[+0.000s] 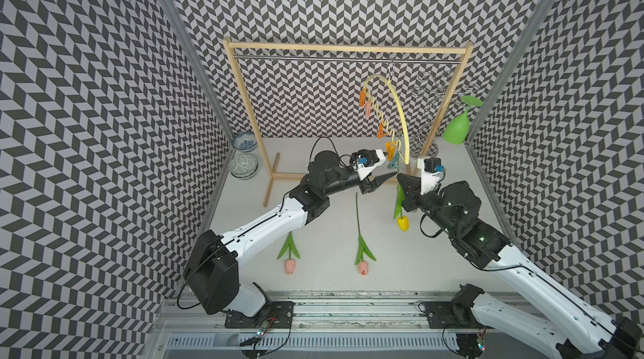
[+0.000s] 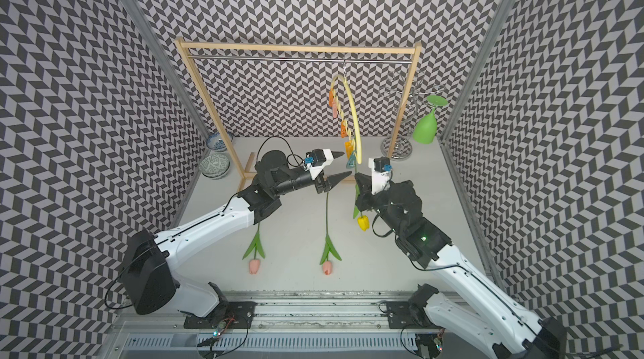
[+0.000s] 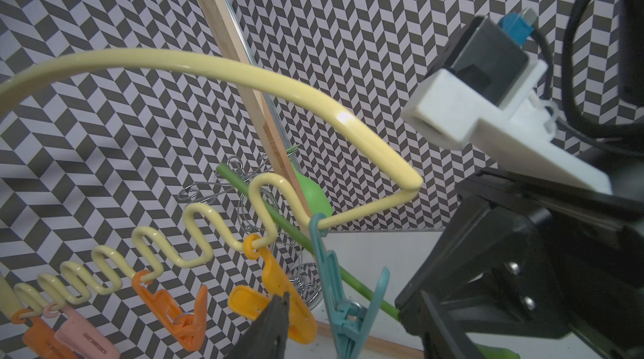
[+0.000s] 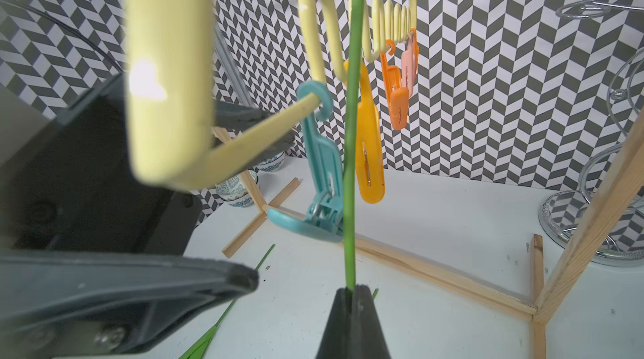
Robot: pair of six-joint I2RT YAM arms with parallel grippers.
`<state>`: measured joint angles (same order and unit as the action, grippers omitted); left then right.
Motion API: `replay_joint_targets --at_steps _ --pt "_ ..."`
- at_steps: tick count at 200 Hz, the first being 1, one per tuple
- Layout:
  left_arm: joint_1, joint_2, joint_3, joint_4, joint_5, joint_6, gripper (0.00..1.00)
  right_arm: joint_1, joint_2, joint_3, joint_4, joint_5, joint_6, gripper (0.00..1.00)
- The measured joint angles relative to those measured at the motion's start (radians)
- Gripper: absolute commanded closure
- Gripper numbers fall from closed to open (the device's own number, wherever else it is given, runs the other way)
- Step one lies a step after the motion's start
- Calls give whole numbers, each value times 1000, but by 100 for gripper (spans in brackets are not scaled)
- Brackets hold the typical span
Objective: Dry the flowers on a clothes hanger
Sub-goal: Open the clamp at the hanger.
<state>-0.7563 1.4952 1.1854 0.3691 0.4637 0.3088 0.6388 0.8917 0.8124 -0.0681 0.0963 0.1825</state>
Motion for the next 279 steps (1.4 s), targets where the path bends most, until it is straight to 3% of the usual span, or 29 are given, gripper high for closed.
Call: replay_joint_targets --at_steps 112,166,212,241,279 --pt "-15 37 53 -9 -24 15 40 0 0 0 0 -7 0 100" --pt "-16 37 61 -19 -25 19 56 0 5 0 0 -8 0 100" --pt "-17 39 61 -23 -25 23 61 0 6 0 0 -8 -1 100" --pt "-17 45 63 -24 -28 26 72 0 6 0 0 -8 -1 100" --pt "-19 46 66 -25 -29 15 74 0 6 -4 6 -5 3 100"
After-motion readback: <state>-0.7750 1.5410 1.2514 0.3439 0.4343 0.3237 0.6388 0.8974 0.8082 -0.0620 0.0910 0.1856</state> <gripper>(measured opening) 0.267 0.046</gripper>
